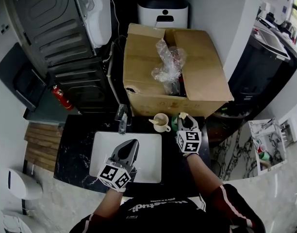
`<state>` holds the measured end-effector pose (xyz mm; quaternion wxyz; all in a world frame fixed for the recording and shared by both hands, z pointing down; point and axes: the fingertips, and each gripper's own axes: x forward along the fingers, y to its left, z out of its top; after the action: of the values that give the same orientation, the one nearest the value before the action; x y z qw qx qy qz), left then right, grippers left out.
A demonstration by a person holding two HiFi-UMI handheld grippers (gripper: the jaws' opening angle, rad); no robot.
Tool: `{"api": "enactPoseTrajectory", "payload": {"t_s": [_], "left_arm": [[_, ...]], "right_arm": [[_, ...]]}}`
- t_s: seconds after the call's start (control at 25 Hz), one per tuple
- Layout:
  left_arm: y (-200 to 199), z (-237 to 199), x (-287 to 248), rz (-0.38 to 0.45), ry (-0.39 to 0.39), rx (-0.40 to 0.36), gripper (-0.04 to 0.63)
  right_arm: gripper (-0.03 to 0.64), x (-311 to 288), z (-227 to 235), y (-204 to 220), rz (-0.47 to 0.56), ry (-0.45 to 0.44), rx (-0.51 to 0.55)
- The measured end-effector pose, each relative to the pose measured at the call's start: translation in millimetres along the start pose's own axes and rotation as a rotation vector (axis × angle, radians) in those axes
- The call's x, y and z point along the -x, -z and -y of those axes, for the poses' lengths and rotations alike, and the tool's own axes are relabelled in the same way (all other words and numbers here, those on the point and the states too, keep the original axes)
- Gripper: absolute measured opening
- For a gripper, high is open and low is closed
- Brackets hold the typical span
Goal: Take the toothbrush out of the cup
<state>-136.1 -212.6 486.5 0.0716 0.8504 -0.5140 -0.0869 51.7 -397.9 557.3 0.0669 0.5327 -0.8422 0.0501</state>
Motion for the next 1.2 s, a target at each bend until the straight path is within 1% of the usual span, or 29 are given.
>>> {"api": "enactPoseTrajectory", "payload": {"t_s": [0.12,0.36,0.48,0.6,0.72,0.92,1.2], "left_arm": [[-3.1,0.8,-0.1,0.007,-0.007,0.012,0.015],[-7.2,7.5,-1.9,0.023,0.028,-0.002,0.015],[-8.9,10.1,-1.0,0.03,0.031,0.003,0.015],[-10.8,13.1,-1.4,0.035,0.044,-0.001,0.015],[-10.5,15.3,-1.1,0.036,0.05,0.004,0.014],[-6.7,19.2,-8.2,0.031,0.081,0.029,0.015],[-4.2,29.4,-22.3,0.024,0.121,0.032,0.015]], "right_arm": [[0.091,4.6,-1.8,-16.6,0.027,-0.006,0.009],[0.091,12.8,-3.8,-49.3,0.074,-0.009,0.018],[0.091,17.0,-4.8,-58.7,0.089,-0.01,0.026],[0.089,21.6,-6.1,-61.2,0.092,-0.01,0.043],[0.089,31.5,-7.6,-58.4,0.09,-0.008,0.032],[0.089,51.9,-13.5,-56.6,0.091,-0.026,0.038],[0.089,86.7,-24.3,-56.9,0.096,-0.052,0.041]]}}
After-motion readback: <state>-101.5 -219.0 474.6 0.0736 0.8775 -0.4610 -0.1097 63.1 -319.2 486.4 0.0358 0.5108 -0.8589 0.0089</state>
